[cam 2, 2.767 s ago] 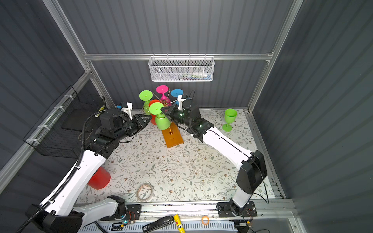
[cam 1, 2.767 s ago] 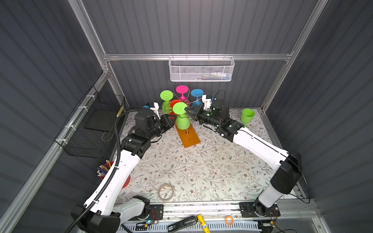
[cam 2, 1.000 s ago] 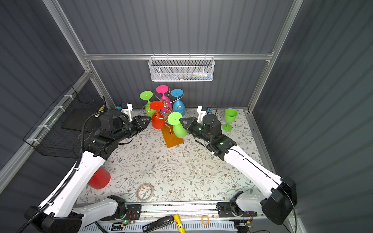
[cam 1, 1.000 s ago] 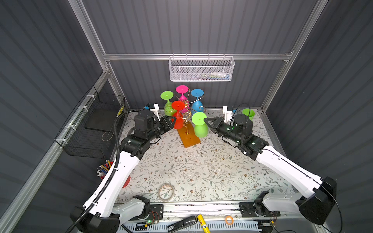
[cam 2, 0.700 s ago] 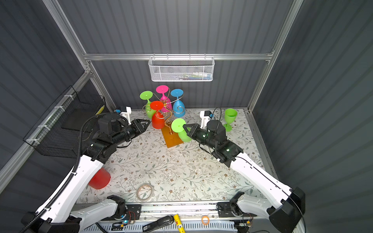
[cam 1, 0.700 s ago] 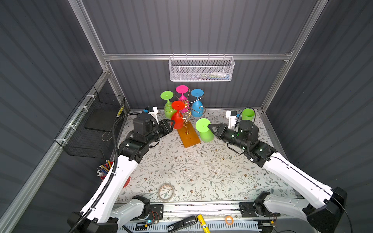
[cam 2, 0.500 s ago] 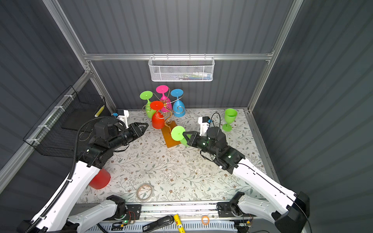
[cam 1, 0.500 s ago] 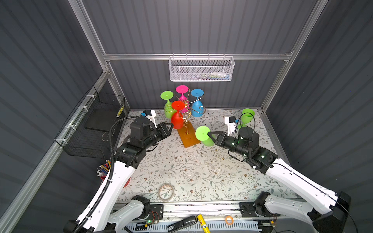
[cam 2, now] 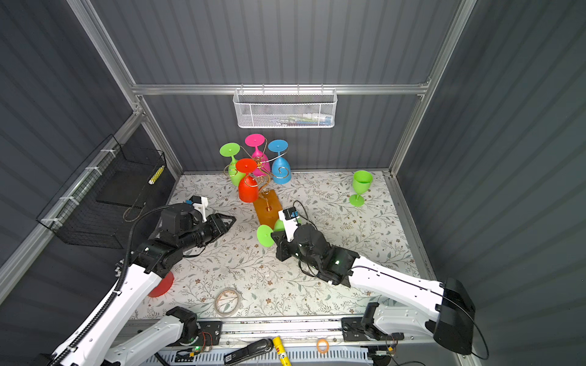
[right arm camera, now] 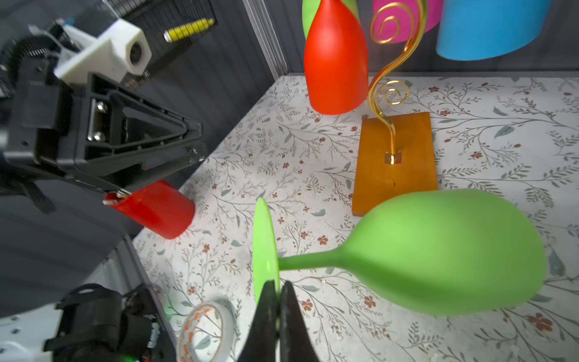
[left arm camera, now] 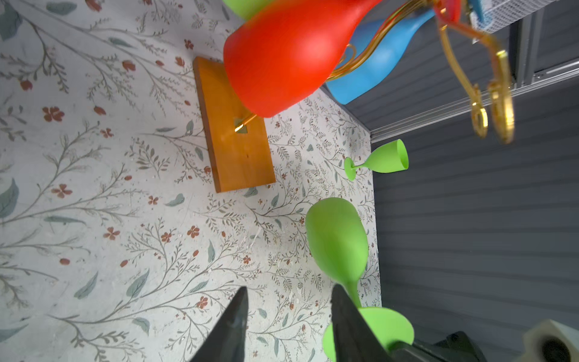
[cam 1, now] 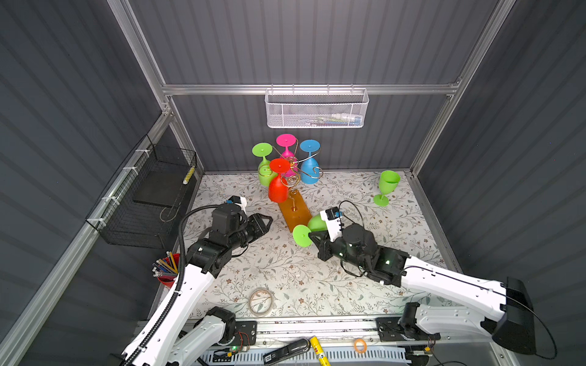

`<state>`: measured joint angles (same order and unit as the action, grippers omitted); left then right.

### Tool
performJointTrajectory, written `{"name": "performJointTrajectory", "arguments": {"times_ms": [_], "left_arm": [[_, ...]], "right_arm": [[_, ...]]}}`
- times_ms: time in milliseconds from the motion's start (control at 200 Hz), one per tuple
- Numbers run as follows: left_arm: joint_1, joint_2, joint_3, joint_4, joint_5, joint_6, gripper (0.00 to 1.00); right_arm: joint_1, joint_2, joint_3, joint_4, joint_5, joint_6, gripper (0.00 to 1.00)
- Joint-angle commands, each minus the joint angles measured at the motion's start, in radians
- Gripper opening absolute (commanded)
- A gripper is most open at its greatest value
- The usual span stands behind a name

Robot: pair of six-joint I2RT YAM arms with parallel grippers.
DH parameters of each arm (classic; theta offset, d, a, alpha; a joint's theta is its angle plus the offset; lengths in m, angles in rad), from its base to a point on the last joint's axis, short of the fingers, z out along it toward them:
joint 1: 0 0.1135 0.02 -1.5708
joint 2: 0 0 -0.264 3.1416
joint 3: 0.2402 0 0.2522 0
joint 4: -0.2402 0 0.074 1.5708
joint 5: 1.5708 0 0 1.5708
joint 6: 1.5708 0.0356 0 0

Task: Take the wine glass off the wine glass rack
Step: Pick up the wine glass from the wine glass rack.

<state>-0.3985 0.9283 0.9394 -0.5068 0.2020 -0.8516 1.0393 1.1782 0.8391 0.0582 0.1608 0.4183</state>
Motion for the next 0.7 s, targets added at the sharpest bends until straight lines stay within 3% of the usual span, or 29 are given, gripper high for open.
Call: {"name": "performJointTrajectory", "arguments": {"times_ms": [0,220,695], "left_arm": [[0.001,0.006,-0.029,0.049,0.071,-0.077,0.48],[0.001,0.027,-0.057,0.072,0.091,-0.133,0.64],[-0.001,0.095,-0.101,0.082,0.154,-0.305,0.57]], "right_arm": [[0.025,0.031,-0.034,0.135,0.096,-0.176,0.00],[0.066,0.116,-0.125,0.375,0.217,-0.366,0.00],[0.168,0.306,-0.171,0.761,0.363,-0.734,0.00]]}}
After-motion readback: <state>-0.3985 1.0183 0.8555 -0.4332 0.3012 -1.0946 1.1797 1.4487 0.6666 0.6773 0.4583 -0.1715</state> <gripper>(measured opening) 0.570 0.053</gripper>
